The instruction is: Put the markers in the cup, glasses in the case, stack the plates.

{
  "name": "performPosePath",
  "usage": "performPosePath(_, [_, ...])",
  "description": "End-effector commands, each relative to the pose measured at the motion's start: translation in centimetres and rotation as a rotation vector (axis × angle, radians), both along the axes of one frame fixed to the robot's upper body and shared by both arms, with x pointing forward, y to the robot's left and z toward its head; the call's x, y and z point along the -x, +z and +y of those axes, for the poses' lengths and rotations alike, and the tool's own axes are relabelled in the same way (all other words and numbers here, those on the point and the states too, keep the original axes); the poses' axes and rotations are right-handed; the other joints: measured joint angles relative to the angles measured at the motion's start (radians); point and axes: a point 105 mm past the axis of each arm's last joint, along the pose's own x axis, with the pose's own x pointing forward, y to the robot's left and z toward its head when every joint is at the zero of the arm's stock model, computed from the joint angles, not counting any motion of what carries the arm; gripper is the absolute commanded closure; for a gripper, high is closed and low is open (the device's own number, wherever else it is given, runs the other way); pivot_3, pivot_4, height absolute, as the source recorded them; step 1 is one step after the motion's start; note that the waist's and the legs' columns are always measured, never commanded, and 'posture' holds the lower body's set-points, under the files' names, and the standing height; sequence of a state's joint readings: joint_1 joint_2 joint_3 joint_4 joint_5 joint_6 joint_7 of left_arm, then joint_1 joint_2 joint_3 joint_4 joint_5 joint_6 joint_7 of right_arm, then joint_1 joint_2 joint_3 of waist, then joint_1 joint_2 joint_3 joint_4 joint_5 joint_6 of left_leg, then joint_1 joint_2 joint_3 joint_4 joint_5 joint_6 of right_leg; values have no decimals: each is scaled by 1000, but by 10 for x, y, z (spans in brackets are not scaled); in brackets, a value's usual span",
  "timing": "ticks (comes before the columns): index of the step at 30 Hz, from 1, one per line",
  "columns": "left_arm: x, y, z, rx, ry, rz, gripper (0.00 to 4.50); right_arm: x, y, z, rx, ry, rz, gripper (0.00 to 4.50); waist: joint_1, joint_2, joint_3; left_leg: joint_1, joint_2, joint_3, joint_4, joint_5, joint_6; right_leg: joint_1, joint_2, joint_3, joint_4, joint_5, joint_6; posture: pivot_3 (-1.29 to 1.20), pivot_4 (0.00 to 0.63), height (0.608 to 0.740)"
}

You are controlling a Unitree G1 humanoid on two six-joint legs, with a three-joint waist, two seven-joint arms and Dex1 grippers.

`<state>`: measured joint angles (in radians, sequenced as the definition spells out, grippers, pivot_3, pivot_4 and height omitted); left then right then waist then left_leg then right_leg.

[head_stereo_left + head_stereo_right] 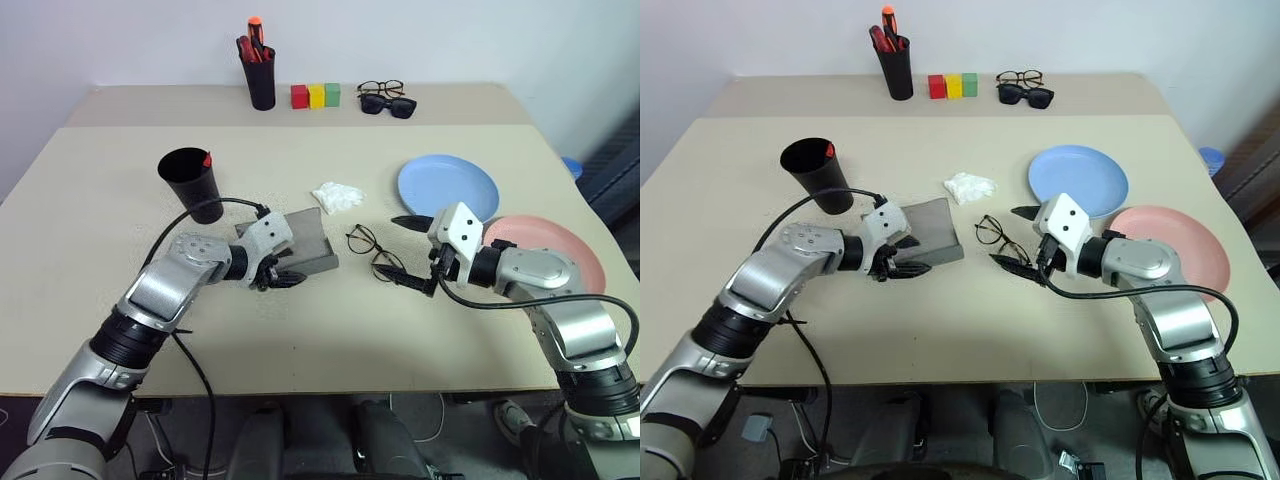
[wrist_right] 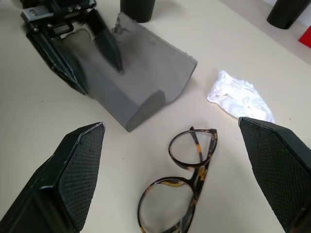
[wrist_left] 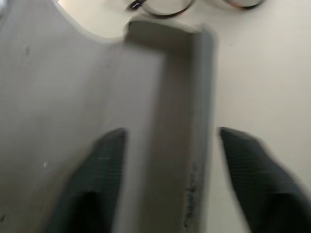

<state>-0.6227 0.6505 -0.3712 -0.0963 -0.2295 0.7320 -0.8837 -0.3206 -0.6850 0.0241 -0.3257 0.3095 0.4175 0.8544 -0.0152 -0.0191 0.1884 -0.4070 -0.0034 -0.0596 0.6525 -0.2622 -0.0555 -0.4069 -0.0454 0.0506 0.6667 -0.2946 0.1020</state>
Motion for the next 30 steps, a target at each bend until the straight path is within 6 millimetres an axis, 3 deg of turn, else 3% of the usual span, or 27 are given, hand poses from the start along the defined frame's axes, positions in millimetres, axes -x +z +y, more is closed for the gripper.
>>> performPosePath(1, [0, 6, -4, -16, -69, -32, 3450, 7, 11, 6, -15, 7, -50, 0, 1, 0, 0, 0, 0, 0, 0, 0, 0, 0, 0, 0, 0, 0, 0, 0, 150, 740])
performPosePath(3, [4, 7, -6, -24, -144, -54, 4465, 7, 10, 7, -17, 3, -45, 0, 1, 0, 0, 0, 0, 0, 0, 0, 0, 0, 0, 0, 0, 0, 0, 0, 150, 740])
performPosePath(9, [18, 12, -4, -90, -347, -148, 4492, 6, 7, 10, -19, 1, -12, 0, -1, 0, 0, 0, 0, 0, 0, 0, 0, 0, 0, 0, -1, 0, 0, 0, 150, 740])
performPosePath(16, [15, 8, 6, -121, -329, -66, 4492, -8, -9, 12, 21, -103, 107, 0, 0, 0, 0, -1, 0, 1, 1, 0, 0, 0, 0, 0, 0, 0, 0, 0, 150, 740])
performPosePath(22, [15, 9, 4, -128, -286, -72, 1728, -12, -21, 9, 32, -174, 188, 0, 0, 0, 0, -1, 0, 0, 2, -1, 1, 0, 0, 0, 0, 0, 0, 0, 150, 740])
performPosePath(27, [15, 40, 1, 47, -238, -151, 1728, -30, -25, -3, 38, -321, 216, 0, -4, 0, 0, -1, 0, 0, 2, -1, 1, 0, 0, 0, 0, 0, 0, 0, 150, 740])
performPosePath(30, [11, 64, 14, 165, -152, -238, 1728, -35, -28, -1, 41, -351, 242, 0, -5, 0, 0, -1, 1, -1, 2, -1, 1, -1, 0, 0, 0, 0, 0, 0, 150, 740])
